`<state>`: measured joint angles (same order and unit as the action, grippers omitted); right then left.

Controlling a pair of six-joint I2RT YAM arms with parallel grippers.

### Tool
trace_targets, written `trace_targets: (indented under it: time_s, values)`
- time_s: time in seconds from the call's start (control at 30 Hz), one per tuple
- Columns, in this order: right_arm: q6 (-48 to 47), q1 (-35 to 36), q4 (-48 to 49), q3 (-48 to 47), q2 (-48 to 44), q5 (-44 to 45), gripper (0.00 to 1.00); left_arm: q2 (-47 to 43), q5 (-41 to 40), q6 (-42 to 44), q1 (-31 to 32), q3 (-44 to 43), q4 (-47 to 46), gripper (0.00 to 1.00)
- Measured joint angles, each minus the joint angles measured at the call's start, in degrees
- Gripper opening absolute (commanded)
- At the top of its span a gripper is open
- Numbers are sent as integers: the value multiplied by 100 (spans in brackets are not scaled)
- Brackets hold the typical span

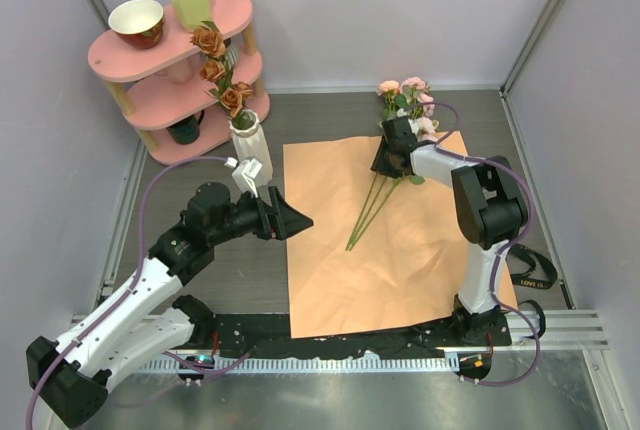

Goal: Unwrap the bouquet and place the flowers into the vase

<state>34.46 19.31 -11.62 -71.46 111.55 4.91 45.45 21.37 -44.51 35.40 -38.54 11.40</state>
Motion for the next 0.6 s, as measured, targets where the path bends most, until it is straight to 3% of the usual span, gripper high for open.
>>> trace_targets:
  time_s: [0.07, 0.23, 0.33, 0.47, 0.6]
  values:
    - [2, 0, 4, 0, 37, 15, 24, 0, -20, 0, 0, 0, 0, 81]
    - [24, -4, 70, -24, 94, 44, 14, -2, -42, 0, 0, -37, 31, 81]
    - [46, -4, 63, -24, 92, 105, 1, -2, -79, 2, 0, -136, 79, 80]
    - [109, -39, 59, 103, -151, 197, 1, 0, -127, 9, 0, -256, 140, 80]
    - [214, -151, 105, 529, -1132, 144, 1, 9, -170, 17, 0, -313, 190, 80]
